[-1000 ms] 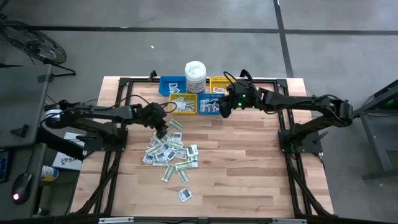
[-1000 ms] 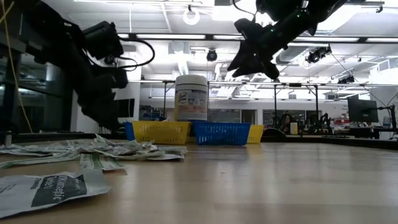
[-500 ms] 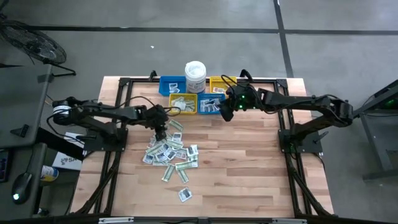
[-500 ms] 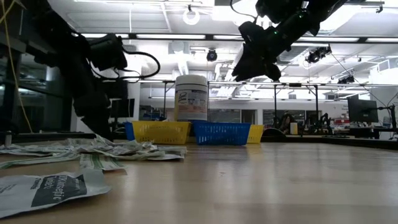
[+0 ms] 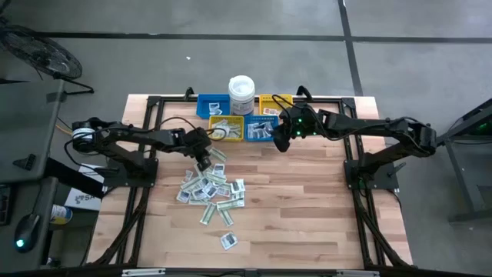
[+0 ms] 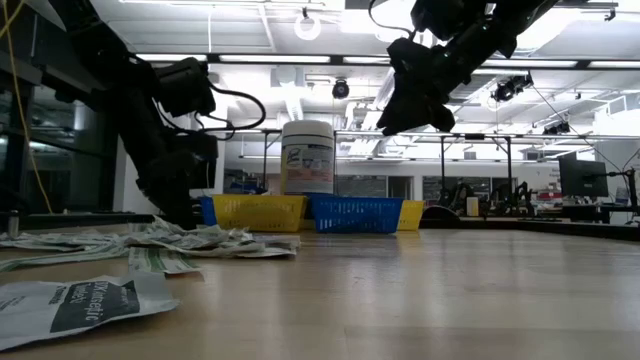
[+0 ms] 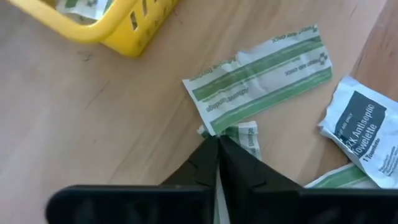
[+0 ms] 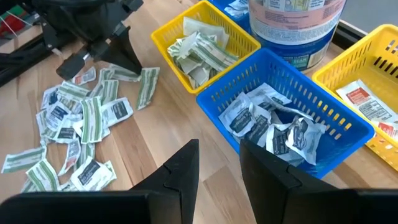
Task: Pick & Place First Aid Supplies
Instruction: Put the green bandage pad into the left yellow bin
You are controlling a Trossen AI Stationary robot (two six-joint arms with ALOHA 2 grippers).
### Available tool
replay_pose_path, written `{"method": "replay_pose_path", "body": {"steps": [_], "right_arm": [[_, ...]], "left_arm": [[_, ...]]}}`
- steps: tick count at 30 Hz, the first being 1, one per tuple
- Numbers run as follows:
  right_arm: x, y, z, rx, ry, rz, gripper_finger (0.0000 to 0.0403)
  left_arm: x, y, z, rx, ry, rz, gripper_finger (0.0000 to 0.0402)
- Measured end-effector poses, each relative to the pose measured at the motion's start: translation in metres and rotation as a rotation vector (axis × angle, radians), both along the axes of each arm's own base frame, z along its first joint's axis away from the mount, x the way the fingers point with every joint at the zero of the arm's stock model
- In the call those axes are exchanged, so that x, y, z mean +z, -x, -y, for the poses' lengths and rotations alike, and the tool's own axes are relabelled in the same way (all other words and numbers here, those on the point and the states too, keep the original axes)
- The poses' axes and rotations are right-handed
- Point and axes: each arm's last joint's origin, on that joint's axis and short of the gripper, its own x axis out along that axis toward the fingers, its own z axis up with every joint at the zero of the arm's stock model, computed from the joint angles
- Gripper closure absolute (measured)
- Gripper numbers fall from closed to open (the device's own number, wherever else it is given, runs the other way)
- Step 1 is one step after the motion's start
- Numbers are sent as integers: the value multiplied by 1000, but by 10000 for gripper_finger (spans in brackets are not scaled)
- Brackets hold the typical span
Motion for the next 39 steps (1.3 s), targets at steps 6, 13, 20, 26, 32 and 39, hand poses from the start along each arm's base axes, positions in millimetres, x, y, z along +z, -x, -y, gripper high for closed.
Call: {"method": "replay_pose_path", "body": {"steps": [6,13,20,26,32,39], "right_arm": [[0,0,0,-1,-4,-3,293],[5,10,-3,-17,-25,-24,293],[24,23,-7,-5,13,28,293],[27,27,-8,-10,22,35,293],[26,28,-9,-9,15,16,293],[25,28,-9,-6,11,11,293]], "left_arm": [[0,0,1,44,55,17,398],[15,-3,2,25,105,-8,400],[44,1,3,-17,108,-100,401],[70,-5,0,-8,46,-9,401],[102,-16,-5,8,-49,86,401],[125,-28,-12,8,-213,152,401]]}}
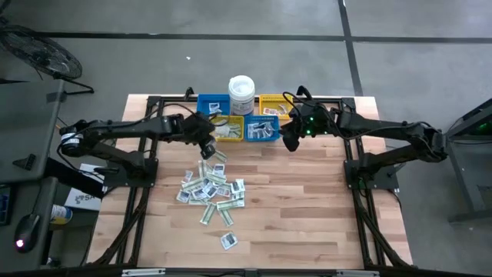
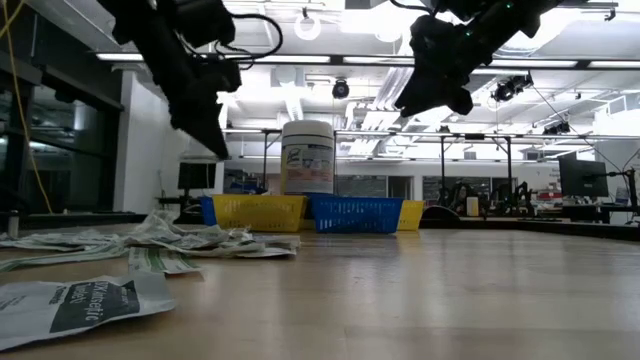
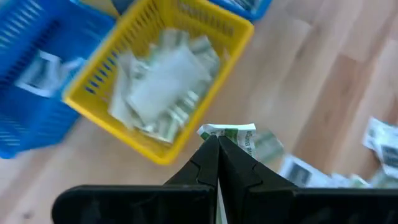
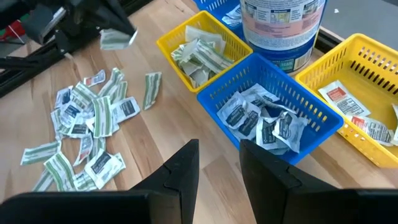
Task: Pick & Place First Aid Supplies
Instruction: Put the green bandage pad into the left yellow bin
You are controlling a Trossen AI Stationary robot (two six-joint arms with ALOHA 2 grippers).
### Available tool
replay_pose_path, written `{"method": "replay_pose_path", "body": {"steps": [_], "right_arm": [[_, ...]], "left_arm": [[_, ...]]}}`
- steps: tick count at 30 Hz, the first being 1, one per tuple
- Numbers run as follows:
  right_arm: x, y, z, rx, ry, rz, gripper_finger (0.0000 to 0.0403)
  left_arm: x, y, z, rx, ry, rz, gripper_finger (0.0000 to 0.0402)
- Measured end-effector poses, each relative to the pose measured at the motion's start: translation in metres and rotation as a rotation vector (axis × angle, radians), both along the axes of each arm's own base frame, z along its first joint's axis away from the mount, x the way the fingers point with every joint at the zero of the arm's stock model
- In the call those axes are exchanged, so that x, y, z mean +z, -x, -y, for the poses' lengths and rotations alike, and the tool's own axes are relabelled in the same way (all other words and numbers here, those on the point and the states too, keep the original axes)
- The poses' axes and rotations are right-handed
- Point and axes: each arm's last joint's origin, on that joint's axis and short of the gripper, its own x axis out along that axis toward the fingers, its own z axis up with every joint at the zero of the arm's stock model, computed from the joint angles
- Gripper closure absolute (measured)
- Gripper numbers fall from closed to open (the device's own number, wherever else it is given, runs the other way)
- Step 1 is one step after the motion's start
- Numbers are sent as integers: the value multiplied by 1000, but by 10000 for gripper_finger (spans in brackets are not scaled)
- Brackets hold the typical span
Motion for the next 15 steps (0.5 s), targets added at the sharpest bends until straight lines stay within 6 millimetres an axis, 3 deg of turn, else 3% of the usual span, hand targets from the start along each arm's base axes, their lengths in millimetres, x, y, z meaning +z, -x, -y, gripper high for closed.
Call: {"method": "replay_pose_path", "body": {"steps": [7,15], "right_arm": [[0,0,0,0,0,0,293],[0,0,0,0,-1,-3,293]], "left_arm": [[8,-16,-7,-63,-199,86,401],[-16,-35,-32,-36,-260,46,401]]}}
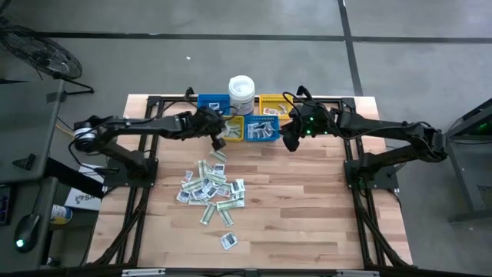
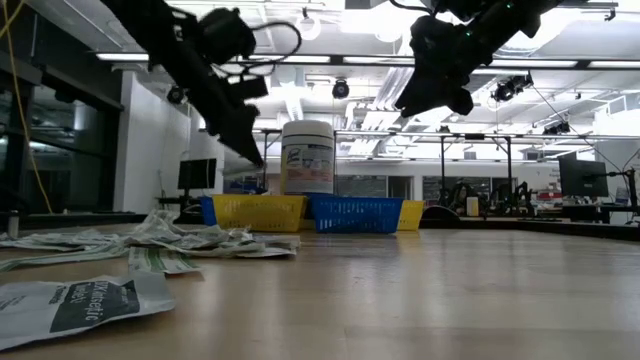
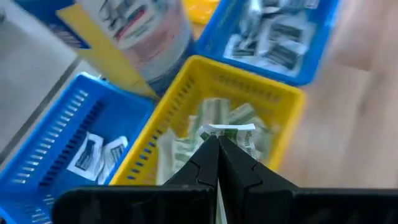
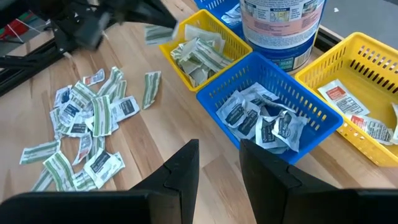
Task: Pick & Place First Aid Supplies
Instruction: Put the green bandage pad into the left yellow bin
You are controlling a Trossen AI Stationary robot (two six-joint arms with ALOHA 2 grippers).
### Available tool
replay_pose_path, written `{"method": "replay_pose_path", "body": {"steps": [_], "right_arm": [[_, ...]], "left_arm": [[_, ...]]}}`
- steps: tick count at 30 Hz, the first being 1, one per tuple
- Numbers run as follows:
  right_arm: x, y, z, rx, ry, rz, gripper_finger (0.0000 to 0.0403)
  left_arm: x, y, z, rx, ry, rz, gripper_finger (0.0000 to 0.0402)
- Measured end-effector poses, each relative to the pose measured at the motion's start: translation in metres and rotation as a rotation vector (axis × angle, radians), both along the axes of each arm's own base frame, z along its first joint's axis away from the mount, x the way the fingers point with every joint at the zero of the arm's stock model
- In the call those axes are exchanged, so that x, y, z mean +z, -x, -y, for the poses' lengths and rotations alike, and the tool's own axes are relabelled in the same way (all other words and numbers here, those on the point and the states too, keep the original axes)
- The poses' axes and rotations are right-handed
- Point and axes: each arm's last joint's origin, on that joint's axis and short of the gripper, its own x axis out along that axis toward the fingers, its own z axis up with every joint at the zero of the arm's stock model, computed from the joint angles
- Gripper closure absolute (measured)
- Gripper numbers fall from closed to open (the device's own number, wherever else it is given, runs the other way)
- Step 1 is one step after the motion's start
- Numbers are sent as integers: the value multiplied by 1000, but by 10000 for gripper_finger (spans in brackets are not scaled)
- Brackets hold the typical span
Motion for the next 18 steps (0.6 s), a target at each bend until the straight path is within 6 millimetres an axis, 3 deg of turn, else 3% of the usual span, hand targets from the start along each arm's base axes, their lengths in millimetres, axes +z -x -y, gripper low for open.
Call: {"method": "replay_pose_path", "body": {"steps": [9,18], "right_arm": [[0,0,0,0,-1,-2,293],[0,0,0,0,-1,-2,293]], "left_arm": [[-15,-13,-35,36,50,1,401],[-29,-20,-39,-20,109,-31,387]]}}
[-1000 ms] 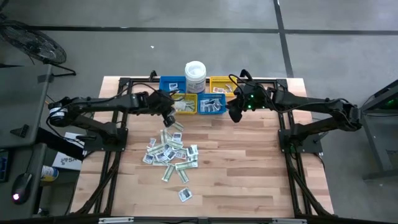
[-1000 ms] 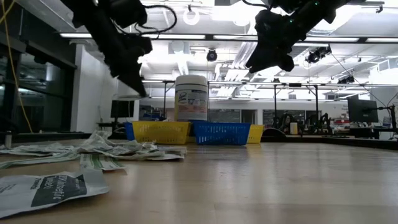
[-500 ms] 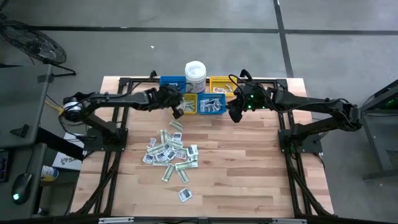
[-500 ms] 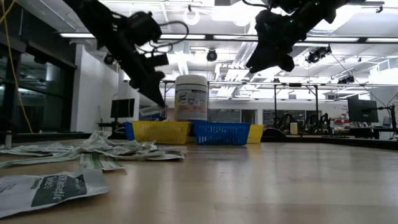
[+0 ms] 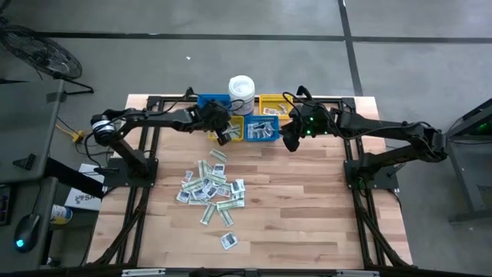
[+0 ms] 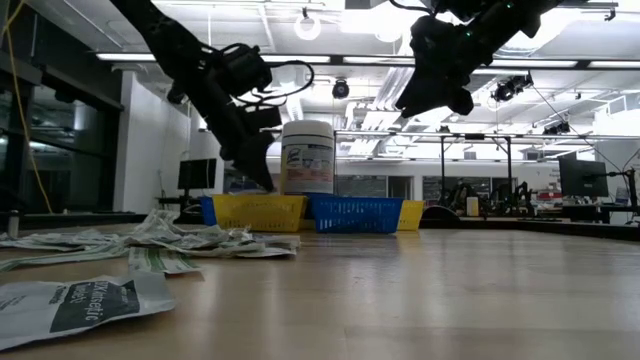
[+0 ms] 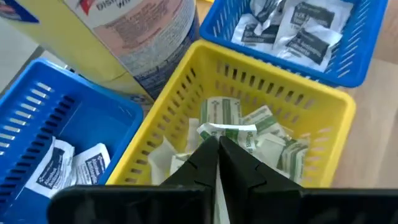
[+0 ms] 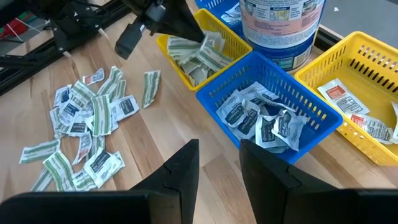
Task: Pick & Place First Aid Supplies
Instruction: Put the green bandage pad into the left yellow bin
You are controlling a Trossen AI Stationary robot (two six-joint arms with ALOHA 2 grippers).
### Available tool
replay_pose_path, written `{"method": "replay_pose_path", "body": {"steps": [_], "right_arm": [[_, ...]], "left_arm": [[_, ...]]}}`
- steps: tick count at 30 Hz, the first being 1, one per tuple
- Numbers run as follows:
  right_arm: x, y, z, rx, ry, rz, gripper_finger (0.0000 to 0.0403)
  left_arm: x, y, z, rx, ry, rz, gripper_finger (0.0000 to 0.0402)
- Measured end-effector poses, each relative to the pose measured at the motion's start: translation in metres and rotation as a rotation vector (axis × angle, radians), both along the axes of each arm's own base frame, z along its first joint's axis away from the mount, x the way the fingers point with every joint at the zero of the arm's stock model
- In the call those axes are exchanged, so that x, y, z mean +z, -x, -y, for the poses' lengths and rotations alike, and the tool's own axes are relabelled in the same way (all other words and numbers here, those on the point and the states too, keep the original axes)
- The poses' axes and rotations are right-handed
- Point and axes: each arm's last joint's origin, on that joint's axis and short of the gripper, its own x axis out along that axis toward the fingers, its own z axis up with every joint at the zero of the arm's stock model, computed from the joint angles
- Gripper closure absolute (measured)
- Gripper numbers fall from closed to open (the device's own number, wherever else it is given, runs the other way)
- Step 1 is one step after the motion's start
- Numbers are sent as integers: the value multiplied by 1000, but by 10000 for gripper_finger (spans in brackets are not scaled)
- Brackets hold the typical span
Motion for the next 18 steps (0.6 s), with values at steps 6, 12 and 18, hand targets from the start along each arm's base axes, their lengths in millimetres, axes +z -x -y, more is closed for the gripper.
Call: {"method": "replay_pose_path", "body": {"steps": [6,12,18], "right_arm": [[-2,-1,-2,74,29,0,293],[-26,6,-9,127,-23,100,293],[-48,22,-25,173,-15,172,293]], "left_arm": [[2,0,1,-48,8,14,321],[2,-1,2,-70,45,31,232],[2,-1,4,-132,72,42,180]]}}
